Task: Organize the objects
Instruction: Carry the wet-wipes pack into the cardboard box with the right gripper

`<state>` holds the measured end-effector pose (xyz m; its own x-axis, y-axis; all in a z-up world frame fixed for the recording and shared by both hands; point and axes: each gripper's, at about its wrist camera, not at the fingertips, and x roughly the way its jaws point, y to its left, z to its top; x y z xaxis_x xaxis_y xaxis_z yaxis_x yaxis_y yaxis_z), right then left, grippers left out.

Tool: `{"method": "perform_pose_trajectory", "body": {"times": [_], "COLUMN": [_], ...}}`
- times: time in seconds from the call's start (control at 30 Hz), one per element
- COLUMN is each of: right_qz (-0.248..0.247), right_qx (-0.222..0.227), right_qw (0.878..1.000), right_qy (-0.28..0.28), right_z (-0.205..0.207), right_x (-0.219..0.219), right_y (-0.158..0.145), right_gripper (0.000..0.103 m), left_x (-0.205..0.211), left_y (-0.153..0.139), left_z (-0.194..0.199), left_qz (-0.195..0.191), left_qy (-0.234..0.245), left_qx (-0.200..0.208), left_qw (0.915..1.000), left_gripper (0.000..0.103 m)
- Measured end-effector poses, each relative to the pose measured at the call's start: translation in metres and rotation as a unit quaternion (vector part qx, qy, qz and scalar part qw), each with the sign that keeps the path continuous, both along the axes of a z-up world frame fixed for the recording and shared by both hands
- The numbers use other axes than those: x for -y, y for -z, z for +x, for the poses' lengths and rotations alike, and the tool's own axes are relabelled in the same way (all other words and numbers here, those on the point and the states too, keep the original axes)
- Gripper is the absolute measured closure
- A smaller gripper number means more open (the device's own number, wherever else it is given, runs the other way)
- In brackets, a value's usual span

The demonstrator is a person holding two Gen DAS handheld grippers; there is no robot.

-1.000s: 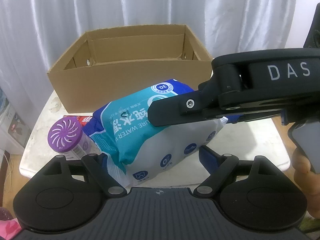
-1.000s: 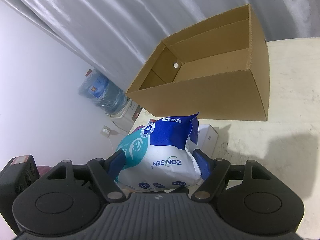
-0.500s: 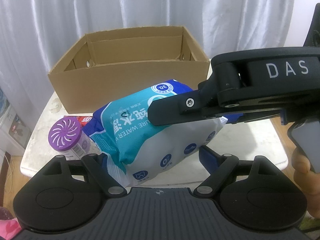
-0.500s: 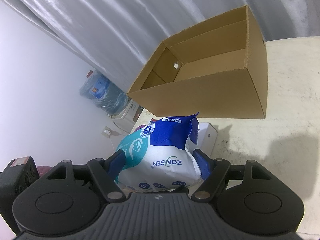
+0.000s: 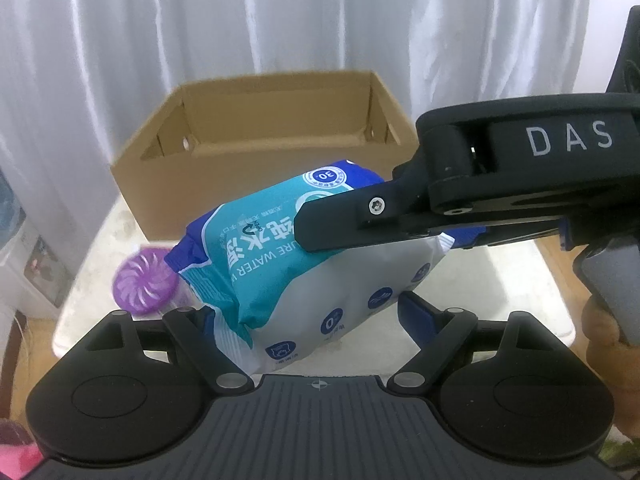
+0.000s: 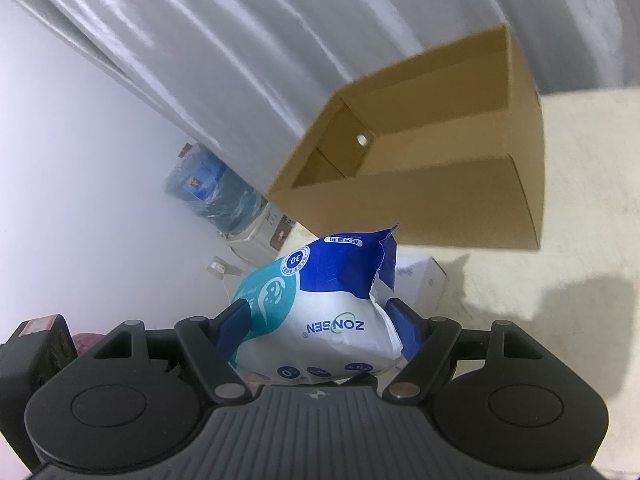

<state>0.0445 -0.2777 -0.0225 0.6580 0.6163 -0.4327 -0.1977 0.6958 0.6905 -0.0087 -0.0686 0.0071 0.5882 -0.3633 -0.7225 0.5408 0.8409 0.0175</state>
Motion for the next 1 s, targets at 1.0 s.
{"method": "perform_pose_trajectory", "body": {"times": [1.0], "right_qz": [-0.009], "right_qx": [-0.035], "right_qw": [0.999], "right_qy": [0.004], "right_z": [0.23], "right_x": [0.01], "right_y": [-0.066], "right_gripper": [0.025], "left_x": [0.048], "left_y": [-0.042], "left_z": [0.263], "left_qz": [0.054], "left_qy": [0.048], "left_qx": [-0.027], "left_qw": [0.997], "left_gripper": [0.018]}}
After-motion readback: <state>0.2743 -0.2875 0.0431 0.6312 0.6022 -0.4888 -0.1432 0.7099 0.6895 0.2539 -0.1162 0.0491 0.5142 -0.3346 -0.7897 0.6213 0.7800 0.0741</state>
